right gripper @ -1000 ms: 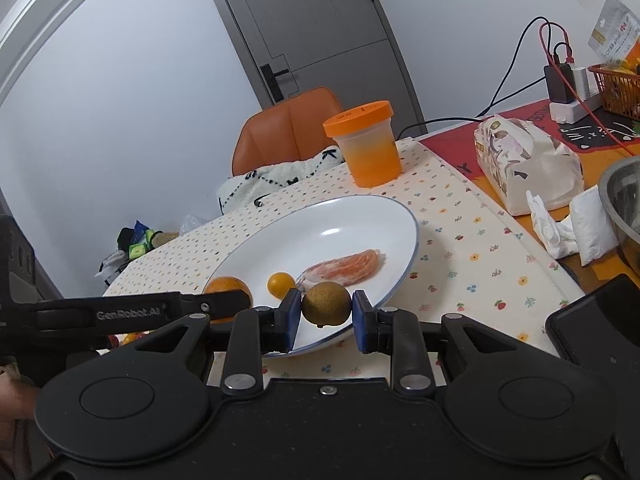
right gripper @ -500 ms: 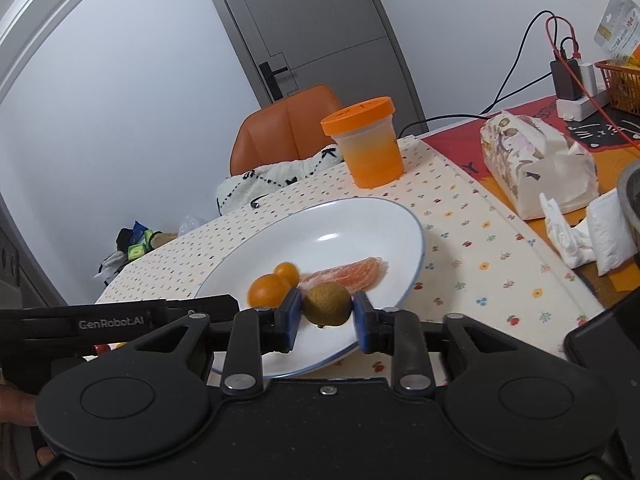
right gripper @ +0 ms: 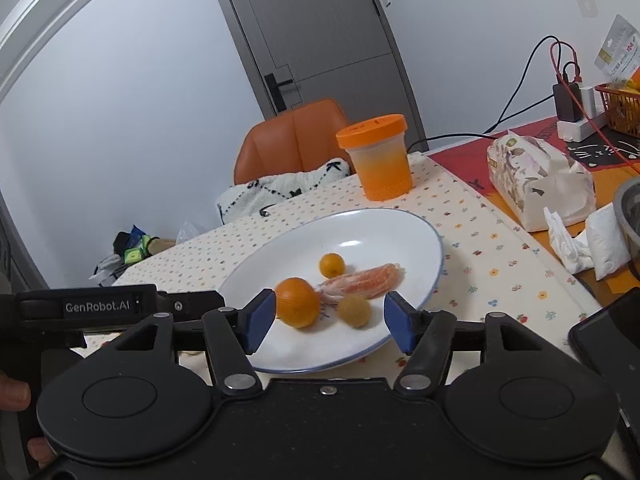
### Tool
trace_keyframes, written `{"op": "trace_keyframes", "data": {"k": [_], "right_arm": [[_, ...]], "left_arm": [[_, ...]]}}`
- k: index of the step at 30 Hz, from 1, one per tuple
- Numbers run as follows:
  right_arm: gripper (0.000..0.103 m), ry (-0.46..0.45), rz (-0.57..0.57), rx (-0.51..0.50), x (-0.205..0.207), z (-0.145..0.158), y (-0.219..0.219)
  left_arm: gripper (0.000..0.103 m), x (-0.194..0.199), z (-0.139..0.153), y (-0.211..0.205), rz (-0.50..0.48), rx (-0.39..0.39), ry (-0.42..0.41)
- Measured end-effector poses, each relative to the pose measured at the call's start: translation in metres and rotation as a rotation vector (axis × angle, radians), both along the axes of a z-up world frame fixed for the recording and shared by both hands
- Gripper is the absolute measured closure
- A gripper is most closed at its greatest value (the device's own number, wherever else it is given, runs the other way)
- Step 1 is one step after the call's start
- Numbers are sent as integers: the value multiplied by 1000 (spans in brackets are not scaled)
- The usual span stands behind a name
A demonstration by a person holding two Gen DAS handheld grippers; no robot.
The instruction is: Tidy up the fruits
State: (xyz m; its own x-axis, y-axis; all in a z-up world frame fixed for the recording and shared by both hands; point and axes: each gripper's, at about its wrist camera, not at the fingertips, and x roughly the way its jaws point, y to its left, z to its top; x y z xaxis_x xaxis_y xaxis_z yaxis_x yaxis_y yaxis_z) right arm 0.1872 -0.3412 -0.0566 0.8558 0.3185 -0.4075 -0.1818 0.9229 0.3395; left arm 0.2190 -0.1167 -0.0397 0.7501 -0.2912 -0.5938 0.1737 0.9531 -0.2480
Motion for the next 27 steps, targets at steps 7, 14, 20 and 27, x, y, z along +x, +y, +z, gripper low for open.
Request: {"op": "trace_keyframes", "data": {"k": [7, 14, 20, 27], "right_arm": [[30, -19, 12, -12, -8, 6, 13], [17, -39, 20, -27, -15, 11, 26], [5, -57, 32, -42, -21, 18, 39], [0, -46, 11, -94, -23, 19, 57]], "left_arm": [[17, -12, 5, 20, 48, -4, 9], [16, -23, 13, 39, 127, 20, 6], [16, -32, 17, 55, 163, 26, -4], [6, -46, 23, 73, 189, 43, -29]]}}
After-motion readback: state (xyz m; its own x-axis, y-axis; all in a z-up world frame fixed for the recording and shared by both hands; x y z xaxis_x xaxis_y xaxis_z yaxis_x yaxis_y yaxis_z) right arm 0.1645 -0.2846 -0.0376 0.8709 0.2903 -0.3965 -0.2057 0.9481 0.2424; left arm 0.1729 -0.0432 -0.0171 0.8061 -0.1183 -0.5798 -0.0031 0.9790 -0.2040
